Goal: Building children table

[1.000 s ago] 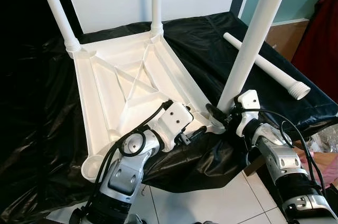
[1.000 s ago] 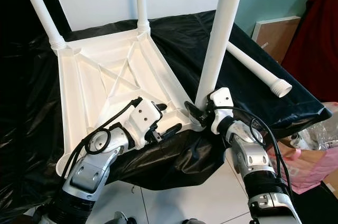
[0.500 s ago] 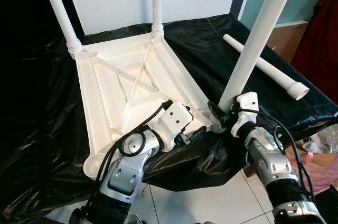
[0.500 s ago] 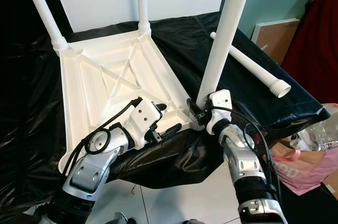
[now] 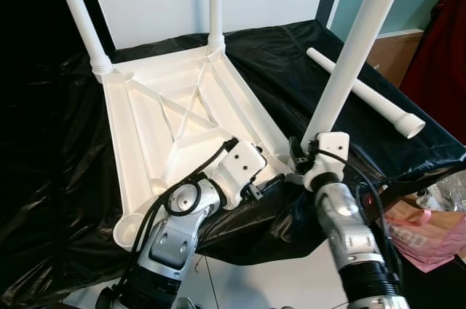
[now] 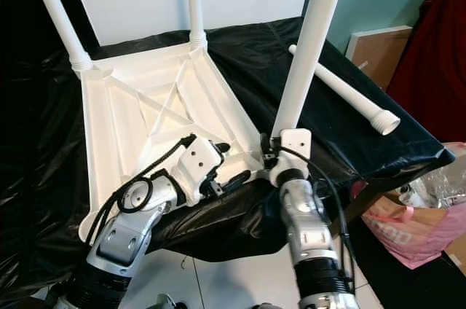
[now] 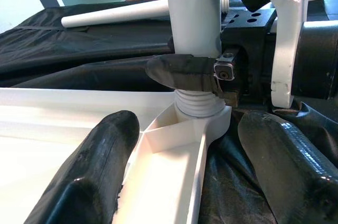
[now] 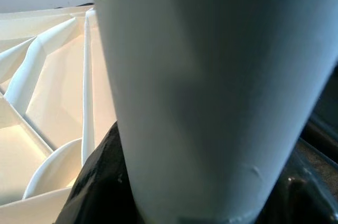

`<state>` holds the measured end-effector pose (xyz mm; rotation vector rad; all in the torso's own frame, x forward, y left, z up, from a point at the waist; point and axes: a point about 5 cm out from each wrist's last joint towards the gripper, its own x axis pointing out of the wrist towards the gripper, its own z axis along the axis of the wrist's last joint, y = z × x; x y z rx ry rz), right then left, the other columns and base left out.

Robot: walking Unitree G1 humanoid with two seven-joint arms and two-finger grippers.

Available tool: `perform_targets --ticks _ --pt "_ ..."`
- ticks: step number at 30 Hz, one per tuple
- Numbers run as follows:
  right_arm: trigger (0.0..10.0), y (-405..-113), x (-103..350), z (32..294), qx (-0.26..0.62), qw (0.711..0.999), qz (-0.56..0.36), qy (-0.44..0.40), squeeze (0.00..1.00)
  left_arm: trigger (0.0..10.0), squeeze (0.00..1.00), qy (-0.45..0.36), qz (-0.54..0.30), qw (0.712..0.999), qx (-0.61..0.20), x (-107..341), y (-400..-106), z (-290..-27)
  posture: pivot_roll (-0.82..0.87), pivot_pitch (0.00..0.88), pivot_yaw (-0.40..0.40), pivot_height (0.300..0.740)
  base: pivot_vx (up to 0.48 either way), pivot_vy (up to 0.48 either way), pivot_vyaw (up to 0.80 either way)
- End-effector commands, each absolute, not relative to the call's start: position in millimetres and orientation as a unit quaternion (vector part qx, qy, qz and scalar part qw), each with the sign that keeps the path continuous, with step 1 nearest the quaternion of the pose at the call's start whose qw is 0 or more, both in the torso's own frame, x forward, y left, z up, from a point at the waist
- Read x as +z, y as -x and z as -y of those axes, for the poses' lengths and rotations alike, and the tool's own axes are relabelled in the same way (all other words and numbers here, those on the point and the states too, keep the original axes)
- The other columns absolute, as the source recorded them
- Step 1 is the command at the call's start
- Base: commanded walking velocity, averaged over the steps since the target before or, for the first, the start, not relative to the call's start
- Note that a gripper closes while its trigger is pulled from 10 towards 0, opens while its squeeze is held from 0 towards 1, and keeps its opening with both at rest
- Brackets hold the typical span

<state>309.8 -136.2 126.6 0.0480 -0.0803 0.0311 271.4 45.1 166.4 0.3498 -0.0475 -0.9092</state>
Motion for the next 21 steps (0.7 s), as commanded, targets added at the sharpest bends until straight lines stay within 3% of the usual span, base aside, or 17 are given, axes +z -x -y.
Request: perform_targets --ticks 1,13,14,15,16,17,21 --pt "10.0 -305 108 138 0.003 1.000 -0.004 -0.029 0.00 10.0 0.00 -0.170 0.029 0.900 -0.400 165 -275 -47 -0.03 0.060 -0.018 0.740 0.000 0.000 0.00" --pt "10.0 -304 120 133 0.028 0.999 0.020 -0.034 0.00 10.0 0.00 -0.169 0.026 0.902 -0.396 163 -274 -48 -0.03 0.073 -0.029 0.740 0.000 0.000 0.00" --pt "10.0 -304 122 134 0.032 0.999 0.025 -0.033 0.22 10.0 0.00 -0.168 0.026 0.902 -0.396 163 -274 -48 -0.03 0.073 -0.029 0.740 0.000 0.000 0.00" --pt "10.0 -304 123 135 0.038 0.998 0.028 -0.032 0.78 10.0 0.00 -0.168 0.026 0.903 -0.395 163 -274 -48 -0.03 0.073 -0.029 0.740 0.000 0.000 0.00" --pt "10.0 -304 123 135 0.038 0.998 0.028 -0.032 0.78 10.0 0.00 -0.168 0.026 0.903 -0.395 163 -274 -48 -0.03 0.073 -0.029 0.740 0.000 0.000 0.00" --pt "10.0 -303 125 137 0.046 0.998 0.032 -0.033 1.00 10.0 0.00 -0.168 0.026 0.903 -0.395 163 -274 -48 -0.03 0.076 -0.031 0.740 0.000 0.000 0.00" --pt "10.0 -302 129 139 0.063 0.997 0.045 -0.031 1.00 10.0 0.00 -0.168 0.026 0.903 -0.395 163 -274 -48 -0.03 0.076 -0.031 0.740 0.000 0.000 0.00"
